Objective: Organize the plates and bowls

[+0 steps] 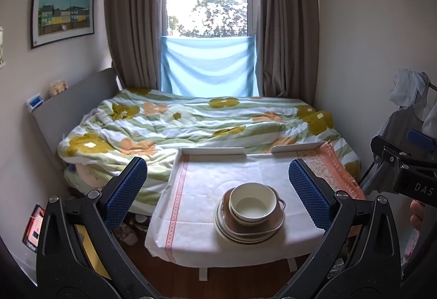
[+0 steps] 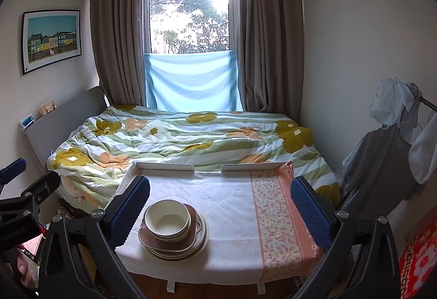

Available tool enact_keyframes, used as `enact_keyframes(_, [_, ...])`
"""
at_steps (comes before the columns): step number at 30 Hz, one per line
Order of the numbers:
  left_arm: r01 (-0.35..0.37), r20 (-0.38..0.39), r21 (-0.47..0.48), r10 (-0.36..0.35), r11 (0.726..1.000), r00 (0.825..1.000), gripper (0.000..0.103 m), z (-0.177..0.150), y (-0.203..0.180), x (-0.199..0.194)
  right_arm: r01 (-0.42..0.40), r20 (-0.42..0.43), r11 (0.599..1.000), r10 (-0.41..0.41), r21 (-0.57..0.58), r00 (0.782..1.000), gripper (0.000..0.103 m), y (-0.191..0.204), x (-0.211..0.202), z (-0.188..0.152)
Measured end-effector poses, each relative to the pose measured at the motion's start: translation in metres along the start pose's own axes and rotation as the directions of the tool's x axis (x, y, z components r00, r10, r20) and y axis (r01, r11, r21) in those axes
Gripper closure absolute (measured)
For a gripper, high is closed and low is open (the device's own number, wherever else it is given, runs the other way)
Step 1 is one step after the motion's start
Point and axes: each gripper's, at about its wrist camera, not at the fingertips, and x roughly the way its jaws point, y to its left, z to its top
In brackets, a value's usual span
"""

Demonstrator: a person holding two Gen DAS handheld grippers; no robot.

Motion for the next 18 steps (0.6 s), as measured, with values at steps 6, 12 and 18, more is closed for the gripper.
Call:
enact_keyframes(6, [-0.001,0.002,-0.004,0.001,1.000,1.000,0.000,0.0008,0.0010,0.0005,0.002,0.000,1.000,-0.002,0.002,1.000,0.001,0.0001,-0.0003,-0.0001])
enact_keyframes(12, [-0.036,0.016,-0.001,0.036,0.999,0.999,0.000,0.0024,0.0005,0.0003,-0.003,-0.007,1.000,0.003,0.004,1.000,0.001,0.0008,0.0009,0.0000])
enact_keyframes(18, [-0.028,0.022,-0.004,0.028,1.000,0.999,0.000,0.0059,0.0026,0.0050,-0.008,-0.011,1.000,0.008,0.004,1.000,0.001,0.0043,0.0091,0.0071])
